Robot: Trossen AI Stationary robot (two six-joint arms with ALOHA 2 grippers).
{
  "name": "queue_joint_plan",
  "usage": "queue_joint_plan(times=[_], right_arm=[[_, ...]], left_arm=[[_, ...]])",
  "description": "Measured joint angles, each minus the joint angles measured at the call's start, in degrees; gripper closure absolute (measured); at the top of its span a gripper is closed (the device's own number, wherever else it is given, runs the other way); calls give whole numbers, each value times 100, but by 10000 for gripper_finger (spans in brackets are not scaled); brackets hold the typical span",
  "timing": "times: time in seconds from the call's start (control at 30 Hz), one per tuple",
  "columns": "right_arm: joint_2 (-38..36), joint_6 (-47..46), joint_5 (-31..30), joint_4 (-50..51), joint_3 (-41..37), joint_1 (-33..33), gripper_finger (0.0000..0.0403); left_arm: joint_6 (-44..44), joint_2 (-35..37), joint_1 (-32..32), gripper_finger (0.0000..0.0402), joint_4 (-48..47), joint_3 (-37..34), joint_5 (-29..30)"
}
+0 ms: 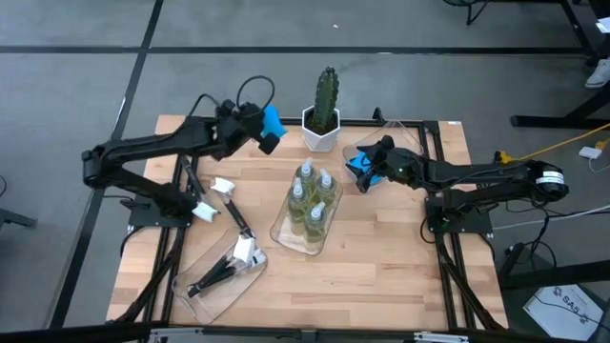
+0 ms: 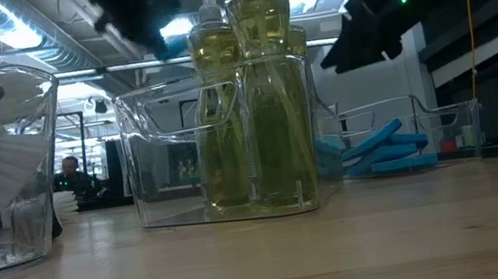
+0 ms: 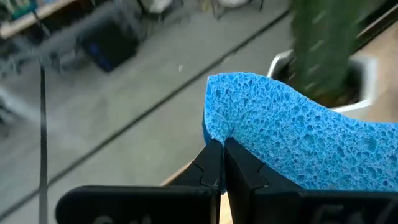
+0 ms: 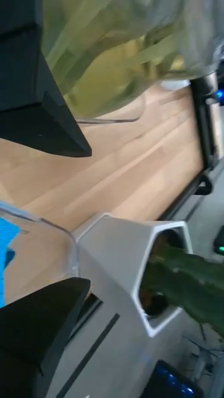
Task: Pick & Place Kitchen Sink Supplies
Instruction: Put the blue sponge into the top transparent bin
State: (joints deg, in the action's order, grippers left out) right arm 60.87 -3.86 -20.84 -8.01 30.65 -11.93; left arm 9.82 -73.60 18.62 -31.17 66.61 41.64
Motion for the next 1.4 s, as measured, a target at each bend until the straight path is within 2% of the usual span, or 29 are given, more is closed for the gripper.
queue_joint_plan(times=[0.17, 0.3, 0.47, 0.6, 0.7, 0.87, 0.97, 1.1, 1.2, 1.4], right_arm=[[-358, 26, -5, -173, 0, 202, 73], [-661, -28, 0, -365, 0, 445, 73], [-838, 120, 528, -788, 0, 905, 73], [-855, 452, 1135, -1250, 0, 1302, 73], [-855, 744, 1309, -1527, 0, 1605, 73], [-844, 983, 1299, -1887, -1, 1969, 73], [-795, 994, 1159, -2018, 0, 2061, 73], [-666, 835, 714, -2065, 0, 2085, 73], [-518, 729, 675, -2191, 0, 2081, 73], [-223, 718, 695, -2601, 0, 2081, 73]], left_arm=[[-130, 410, -929, 399, 175, 8, 682], [-688, 444, -1677, 399, 1020, 9, 823], [-1823, 106, -2477, 399, 2240, 13, 1086], [-2566, -319, -3010, 399, 3105, 13, 1703], [-3121, -699, -3314, 399, 3821, 13, 2123], [-4144, -1363, -3602, 399, 5389, 13, 2684], [-4753, -1735, -3618, 399, 6380, 13, 2824], [-5269, -2173, -3609, 399, 7439, 11, 2738], [-5517, -2407, -3600, 399, 8054, 11, 2561], [-5666, -2616, -3560, 399, 8611, 11, 2223]])
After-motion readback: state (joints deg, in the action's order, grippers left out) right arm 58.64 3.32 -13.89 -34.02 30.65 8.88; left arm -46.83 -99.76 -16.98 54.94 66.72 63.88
